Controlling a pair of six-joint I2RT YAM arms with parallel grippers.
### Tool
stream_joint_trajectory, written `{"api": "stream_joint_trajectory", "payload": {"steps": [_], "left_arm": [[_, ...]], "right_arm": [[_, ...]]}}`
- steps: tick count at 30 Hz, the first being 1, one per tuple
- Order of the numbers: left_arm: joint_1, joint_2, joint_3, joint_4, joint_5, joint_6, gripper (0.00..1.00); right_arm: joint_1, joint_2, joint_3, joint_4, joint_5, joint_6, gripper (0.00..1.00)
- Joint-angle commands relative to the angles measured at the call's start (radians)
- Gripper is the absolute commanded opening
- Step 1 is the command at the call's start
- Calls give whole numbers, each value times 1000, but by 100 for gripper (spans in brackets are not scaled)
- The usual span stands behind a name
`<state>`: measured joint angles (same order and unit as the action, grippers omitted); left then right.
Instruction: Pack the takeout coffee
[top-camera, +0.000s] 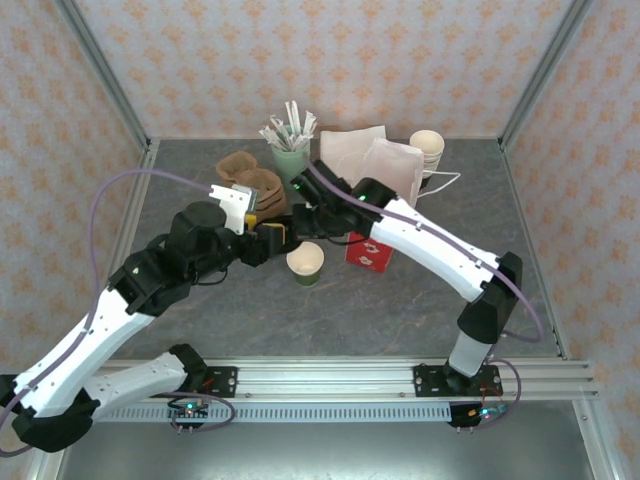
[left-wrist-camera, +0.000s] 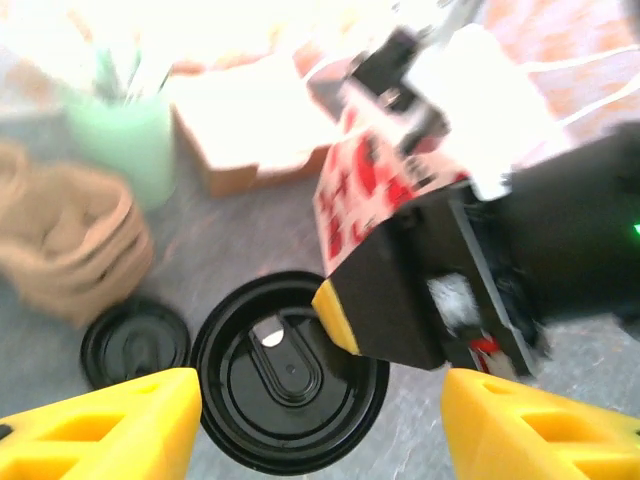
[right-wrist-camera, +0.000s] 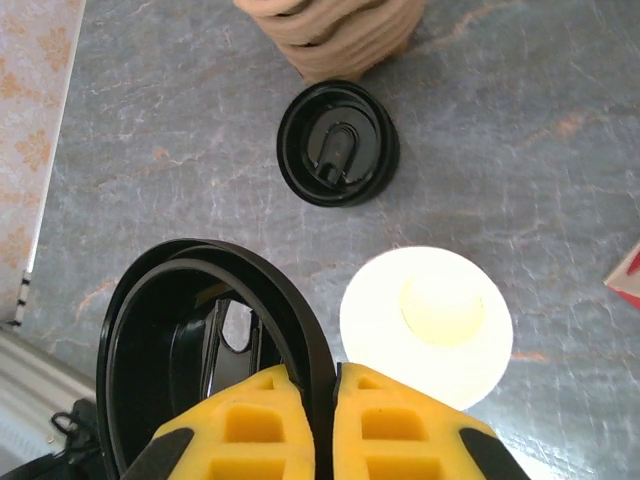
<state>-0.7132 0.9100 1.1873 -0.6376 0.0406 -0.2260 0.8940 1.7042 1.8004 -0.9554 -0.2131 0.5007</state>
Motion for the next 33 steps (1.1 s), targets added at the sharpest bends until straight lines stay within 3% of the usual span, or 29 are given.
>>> {"api": "stream_joint_trajectory", "payload": {"steps": [1, 6, 10, 16, 19, 29, 33], "left_arm": [[-34, 8, 17, 140, -16, 253, 65], [-38, -10, -67, 335, 185, 514, 66], [-46, -2, -72, 374, 296, 733, 69], [-46, 22, -15, 258, 440, 940, 79], [-46, 49, 26, 124, 548, 1088, 76], [-46, 52, 48, 58, 588, 1120, 74], [-46, 53, 57, 48, 563, 1121, 62]], "right_arm": [[-37, -141, -25, -92, -125, -3, 0], [-158, -267, -150, -104, -302, -18, 0], [-214, -363, -238, -86, -443, -59, 0], [-283, -429, -313, -11, -615, -79, 0], [-292, -425, -312, -9, -677, -106, 0], [-297, -414, -287, -38, -706, -159, 0], [-299, -414, -291, -34, -721, -160, 0]]}}
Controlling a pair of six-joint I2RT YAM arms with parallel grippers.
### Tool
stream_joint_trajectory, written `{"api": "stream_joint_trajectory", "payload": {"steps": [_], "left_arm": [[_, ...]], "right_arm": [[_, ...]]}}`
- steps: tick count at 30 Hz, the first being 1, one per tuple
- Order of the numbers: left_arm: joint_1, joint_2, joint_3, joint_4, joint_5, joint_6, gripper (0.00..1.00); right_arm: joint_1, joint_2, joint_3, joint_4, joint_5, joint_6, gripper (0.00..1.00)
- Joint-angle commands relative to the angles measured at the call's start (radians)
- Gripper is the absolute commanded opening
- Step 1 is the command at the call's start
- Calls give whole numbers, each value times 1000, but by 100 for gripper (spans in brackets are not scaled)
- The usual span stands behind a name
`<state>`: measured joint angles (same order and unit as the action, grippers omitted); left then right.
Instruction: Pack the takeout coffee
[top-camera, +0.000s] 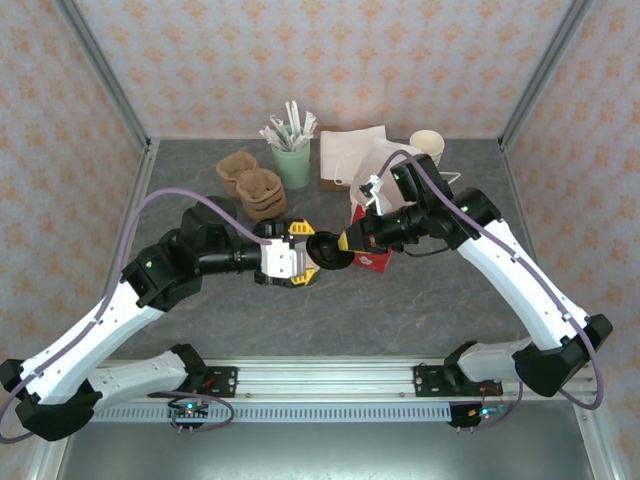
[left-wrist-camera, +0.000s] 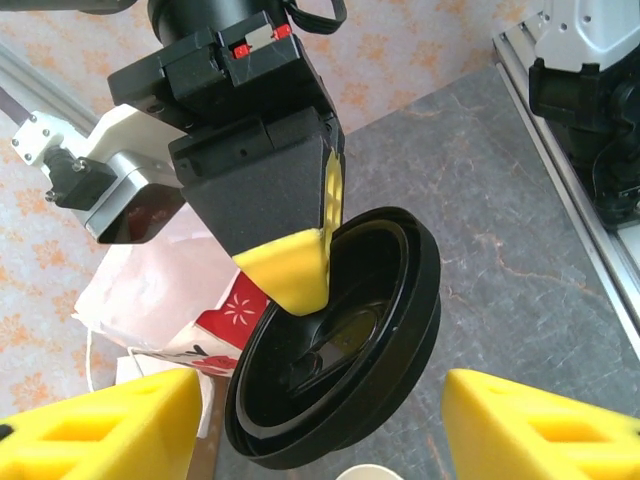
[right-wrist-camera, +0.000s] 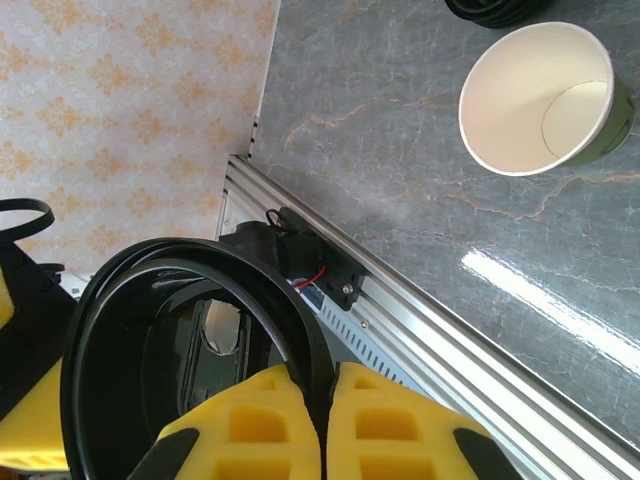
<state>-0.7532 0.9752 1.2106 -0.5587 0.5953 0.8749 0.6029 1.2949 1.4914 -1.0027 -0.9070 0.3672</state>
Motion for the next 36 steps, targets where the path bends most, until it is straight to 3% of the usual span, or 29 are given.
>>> {"api": "stream_joint_trajectory", "payload": {"steps": [1, 10, 19, 30, 36], "left_arm": [[-6, -8, 43, -40, 8, 21, 59], [-6, 23, 76, -77, 8, 28, 43], [-6, 63, 102, -125, 0, 47, 40], [-6, 85, 119, -153, -3, 51, 23], [-8, 99, 129, -186, -7, 39, 9]], "right_arm": [[-8, -5, 17, 12, -28, -29, 0], [-7, 0, 10, 9, -27, -33, 0], [-9, 6, 9, 9, -38, -27, 0], [-30, 20, 22, 1, -51, -14, 0], [-34, 12, 16, 35, -39, 22, 7]]}}
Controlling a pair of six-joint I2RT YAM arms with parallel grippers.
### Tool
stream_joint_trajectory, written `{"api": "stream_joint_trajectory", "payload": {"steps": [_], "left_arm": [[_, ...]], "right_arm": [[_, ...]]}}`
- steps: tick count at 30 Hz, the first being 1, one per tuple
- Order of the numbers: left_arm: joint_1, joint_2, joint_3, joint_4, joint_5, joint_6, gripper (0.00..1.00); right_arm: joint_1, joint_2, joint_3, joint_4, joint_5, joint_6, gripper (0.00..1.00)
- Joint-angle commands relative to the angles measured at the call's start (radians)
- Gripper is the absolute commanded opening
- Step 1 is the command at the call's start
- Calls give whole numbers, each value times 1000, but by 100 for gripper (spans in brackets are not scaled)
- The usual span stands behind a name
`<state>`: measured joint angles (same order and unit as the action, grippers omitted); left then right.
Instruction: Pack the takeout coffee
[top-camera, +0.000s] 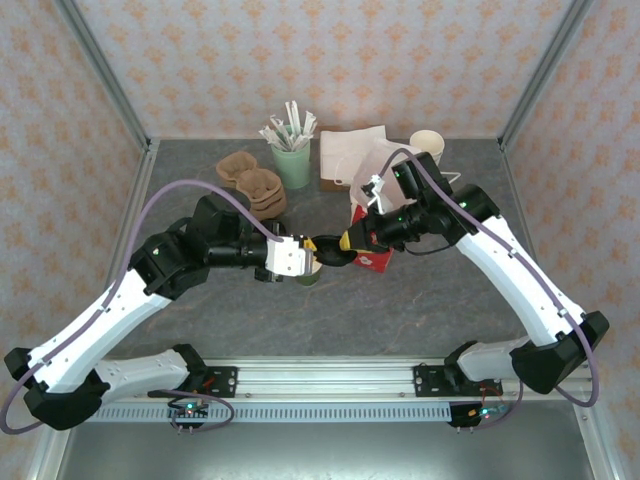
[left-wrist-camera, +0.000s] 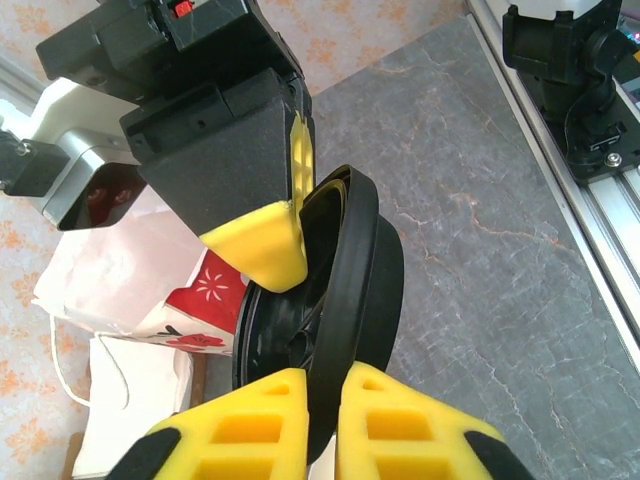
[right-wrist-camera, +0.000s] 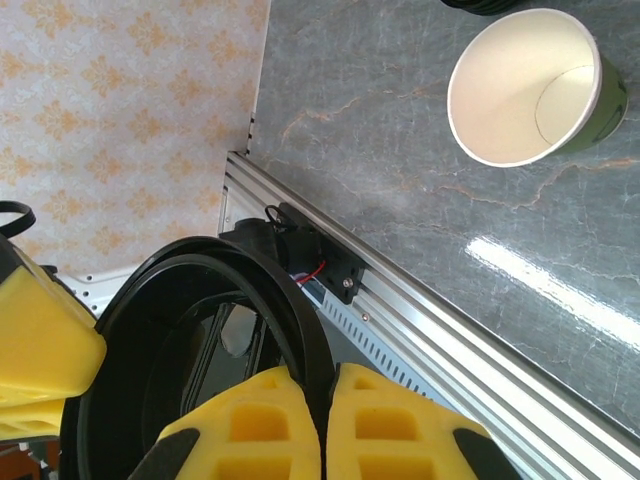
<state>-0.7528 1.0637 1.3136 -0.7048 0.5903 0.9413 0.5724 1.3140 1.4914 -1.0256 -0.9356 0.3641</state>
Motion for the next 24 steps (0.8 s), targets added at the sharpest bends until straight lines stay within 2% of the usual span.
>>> {"api": "stream_joint_trajectory", "payload": {"steps": [1, 5, 10, 18, 24], "left_arm": [[-8, 13, 24, -38, -7, -32, 9], [-6, 12, 6, -1, -28, -94, 7], [-6, 5, -19, 64, -32, -229, 8], [-5, -1, -19, 136, -86, -568, 9], [-3, 12, -34, 158, -100, -716, 8]], "right_arm": [[-4, -11, 10, 72, -2, 35, 10], [-3, -25, -18, 134, 31, 79, 19], [-3, -49, -38, 173, 113, 108, 25], [-3, -139, -3, 82, 447, 88, 31], [-3, -251, -21, 104, 626, 98, 34]]}}
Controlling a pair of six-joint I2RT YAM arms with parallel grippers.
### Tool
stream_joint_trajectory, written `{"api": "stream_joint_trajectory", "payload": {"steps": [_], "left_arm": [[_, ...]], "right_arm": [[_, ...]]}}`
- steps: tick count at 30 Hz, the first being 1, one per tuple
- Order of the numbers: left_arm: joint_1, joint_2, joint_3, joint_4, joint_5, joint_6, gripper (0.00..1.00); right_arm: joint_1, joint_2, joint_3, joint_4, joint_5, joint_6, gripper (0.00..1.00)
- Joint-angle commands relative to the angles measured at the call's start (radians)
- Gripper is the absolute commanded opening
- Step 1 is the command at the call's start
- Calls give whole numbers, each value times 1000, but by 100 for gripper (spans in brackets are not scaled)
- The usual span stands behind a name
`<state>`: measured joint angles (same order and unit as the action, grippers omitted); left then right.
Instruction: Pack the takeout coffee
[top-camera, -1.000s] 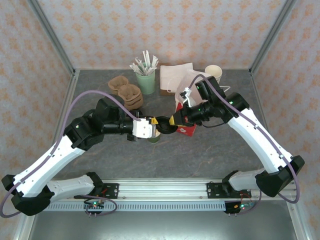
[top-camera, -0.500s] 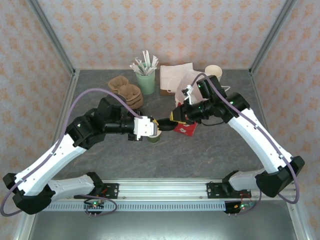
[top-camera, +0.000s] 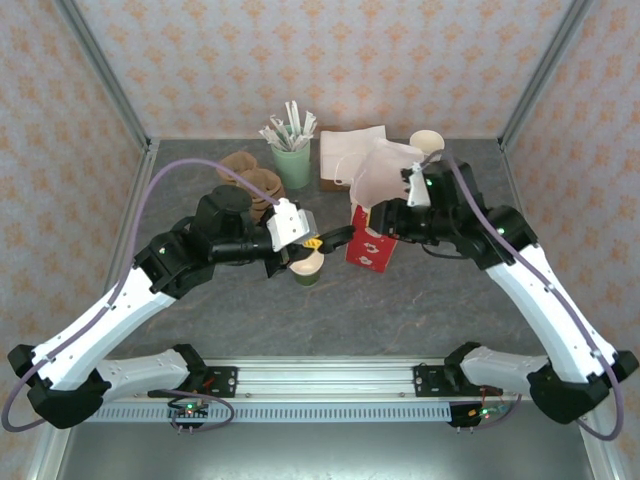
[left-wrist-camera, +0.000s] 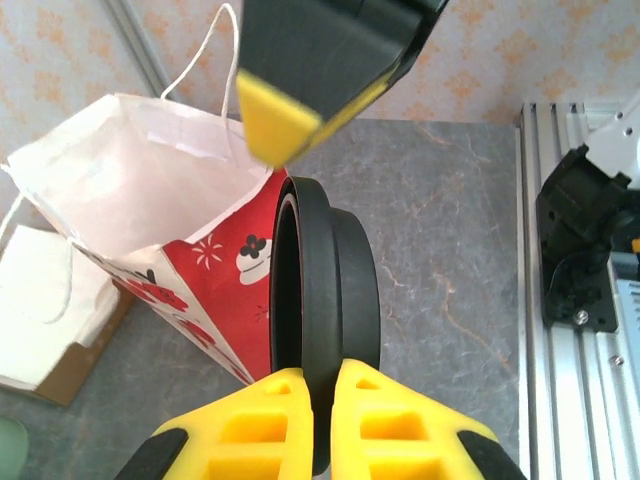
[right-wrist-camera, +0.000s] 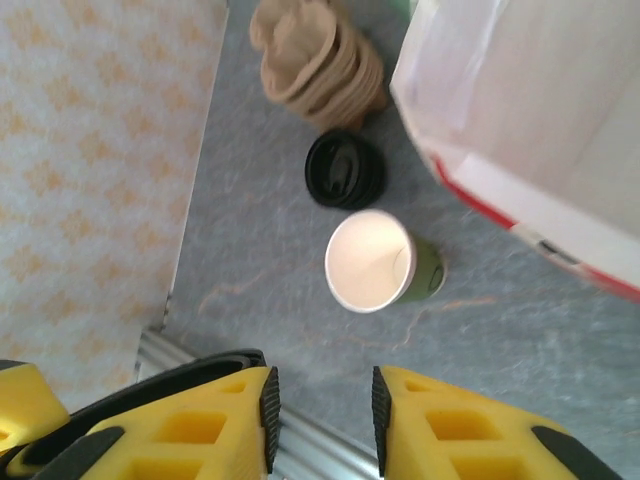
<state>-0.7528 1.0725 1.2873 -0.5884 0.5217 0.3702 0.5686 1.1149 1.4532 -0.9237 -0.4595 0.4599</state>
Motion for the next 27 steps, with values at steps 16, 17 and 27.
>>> {"api": "stream_joint_trajectory", "payload": {"steps": [16, 17, 27], "left_arm": [[256, -80, -242, 81, 22, -635, 2], [266, -88, -261, 93, 30, -658, 2], [298, -130, -369, 149, 73, -791, 3]], "right_arm": [[118, -167, -402, 403, 42, 121, 34], [148, -167, -429, 439, 62, 133, 34], [388, -3, -496, 657, 310, 196, 35]]}}
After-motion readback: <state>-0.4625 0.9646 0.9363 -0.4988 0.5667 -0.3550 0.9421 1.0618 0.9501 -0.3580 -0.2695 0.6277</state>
